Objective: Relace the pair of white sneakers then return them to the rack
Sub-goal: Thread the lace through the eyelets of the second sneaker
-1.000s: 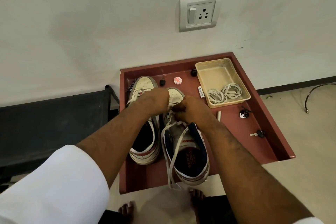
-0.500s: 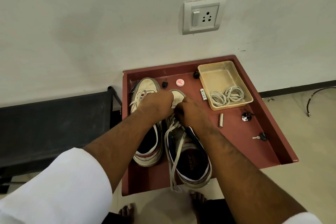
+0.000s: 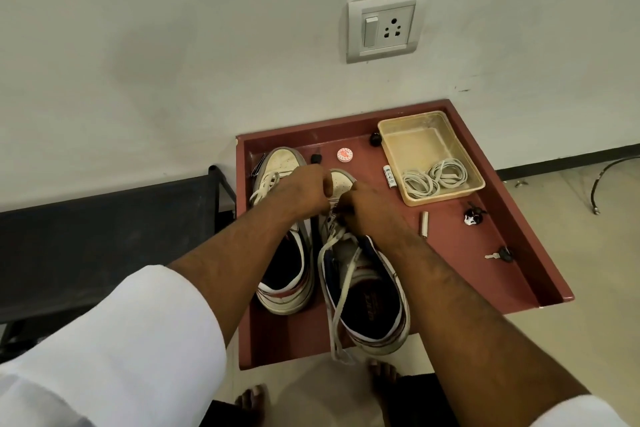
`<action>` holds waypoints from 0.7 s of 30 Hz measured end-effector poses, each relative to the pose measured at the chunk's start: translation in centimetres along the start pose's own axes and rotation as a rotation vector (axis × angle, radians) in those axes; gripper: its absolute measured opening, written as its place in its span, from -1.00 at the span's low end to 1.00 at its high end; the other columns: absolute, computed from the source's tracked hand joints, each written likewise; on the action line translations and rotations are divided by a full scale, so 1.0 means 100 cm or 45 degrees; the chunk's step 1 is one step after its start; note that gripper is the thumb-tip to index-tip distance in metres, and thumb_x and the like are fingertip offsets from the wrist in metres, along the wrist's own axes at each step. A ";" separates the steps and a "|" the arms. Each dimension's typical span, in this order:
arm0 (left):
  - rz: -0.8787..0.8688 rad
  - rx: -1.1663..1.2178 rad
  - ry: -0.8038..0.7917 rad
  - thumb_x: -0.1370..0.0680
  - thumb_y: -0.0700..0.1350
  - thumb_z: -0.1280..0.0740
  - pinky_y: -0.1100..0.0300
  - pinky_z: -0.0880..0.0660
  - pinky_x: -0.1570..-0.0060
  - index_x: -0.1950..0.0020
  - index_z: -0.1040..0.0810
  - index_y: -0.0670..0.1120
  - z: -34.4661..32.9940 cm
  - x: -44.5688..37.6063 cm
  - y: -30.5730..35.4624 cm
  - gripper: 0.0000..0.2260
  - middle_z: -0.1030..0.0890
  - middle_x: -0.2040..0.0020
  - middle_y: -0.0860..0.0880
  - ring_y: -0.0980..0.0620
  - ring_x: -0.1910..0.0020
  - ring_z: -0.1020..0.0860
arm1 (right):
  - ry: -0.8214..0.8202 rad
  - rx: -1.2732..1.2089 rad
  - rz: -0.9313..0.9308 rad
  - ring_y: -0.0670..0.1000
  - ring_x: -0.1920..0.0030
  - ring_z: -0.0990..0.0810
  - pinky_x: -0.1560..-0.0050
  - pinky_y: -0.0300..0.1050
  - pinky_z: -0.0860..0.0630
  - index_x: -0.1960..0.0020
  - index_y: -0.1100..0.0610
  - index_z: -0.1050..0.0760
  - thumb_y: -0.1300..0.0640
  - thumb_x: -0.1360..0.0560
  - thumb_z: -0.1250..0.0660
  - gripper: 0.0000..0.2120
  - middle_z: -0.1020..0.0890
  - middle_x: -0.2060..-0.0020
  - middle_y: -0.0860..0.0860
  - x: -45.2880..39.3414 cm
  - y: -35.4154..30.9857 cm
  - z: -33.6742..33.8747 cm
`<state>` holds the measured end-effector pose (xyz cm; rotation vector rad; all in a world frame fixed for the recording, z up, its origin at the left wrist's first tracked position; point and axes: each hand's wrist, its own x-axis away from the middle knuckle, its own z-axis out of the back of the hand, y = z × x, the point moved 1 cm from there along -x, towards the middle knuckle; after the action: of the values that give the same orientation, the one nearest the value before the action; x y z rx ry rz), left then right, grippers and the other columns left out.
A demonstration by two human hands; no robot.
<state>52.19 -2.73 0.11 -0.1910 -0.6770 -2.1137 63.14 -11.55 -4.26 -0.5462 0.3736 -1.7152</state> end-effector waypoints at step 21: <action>0.262 0.026 -0.202 -0.55 -0.11 -0.38 0.19 -0.56 0.28 0.15 -0.61 -0.19 0.002 0.001 0.008 -0.84 -0.66 0.27 -0.09 -0.01 0.32 -0.63 | -0.100 0.034 0.008 0.14 -0.01 -0.58 0.14 -0.19 -0.34 -0.10 0.26 -0.61 0.24 -0.55 -0.27 -0.80 -0.53 0.01 0.14 -0.001 0.001 -0.002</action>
<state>52.72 -3.05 0.59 -0.4034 -0.7388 -1.9073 63.12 -11.51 -4.44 -0.5904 0.2963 -1.6851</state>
